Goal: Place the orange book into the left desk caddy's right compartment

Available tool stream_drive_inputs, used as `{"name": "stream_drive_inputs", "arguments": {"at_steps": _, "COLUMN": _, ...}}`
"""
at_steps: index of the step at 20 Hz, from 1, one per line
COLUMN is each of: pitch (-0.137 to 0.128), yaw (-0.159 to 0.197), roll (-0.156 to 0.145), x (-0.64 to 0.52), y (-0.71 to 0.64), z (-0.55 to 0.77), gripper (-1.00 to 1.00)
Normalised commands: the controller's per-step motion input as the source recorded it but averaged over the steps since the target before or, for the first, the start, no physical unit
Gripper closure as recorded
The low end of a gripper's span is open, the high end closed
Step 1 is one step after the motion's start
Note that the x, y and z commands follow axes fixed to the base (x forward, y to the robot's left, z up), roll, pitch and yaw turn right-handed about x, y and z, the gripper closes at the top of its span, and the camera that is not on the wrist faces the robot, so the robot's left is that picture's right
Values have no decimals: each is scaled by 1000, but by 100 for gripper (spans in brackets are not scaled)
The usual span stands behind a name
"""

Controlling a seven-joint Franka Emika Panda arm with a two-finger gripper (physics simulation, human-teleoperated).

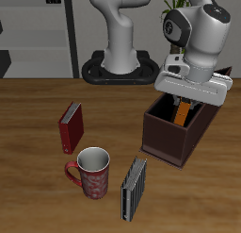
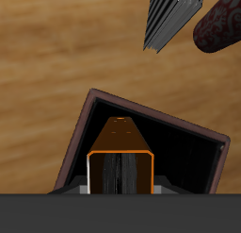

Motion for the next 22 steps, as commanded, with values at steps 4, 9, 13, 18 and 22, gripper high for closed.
{"name": "stream_drive_inputs", "arguments": {"at_steps": 4, "pitch": 59, "yaw": 14, "roll": -8, "x": 97, "y": -37, "z": -323, "gripper": 100}}
{"name": "stream_drive_inputs", "arguments": {"at_steps": 9, "pitch": 98, "yaw": 28, "roll": 35, "x": 28, "y": 109, "z": -530, "gripper": -100}}
{"name": "stream_drive_inputs", "arguments": {"at_steps": 13, "pitch": 58, "yaw": 8, "roll": 15, "x": 21, "y": -5, "z": -240, "gripper": -100}}
{"name": "stream_drive_inputs", "arguments": {"at_steps": 18, "pitch": -4, "yaw": -11, "roll": -13, "x": -56, "y": -156, "z": 81, "gripper": -100}}
{"name": "stream_drive_inputs", "arguments": {"at_steps": 22, "pitch": -24, "yaw": 2, "roll": -3, "x": -118, "y": -91, "z": 174, "gripper": -100}}
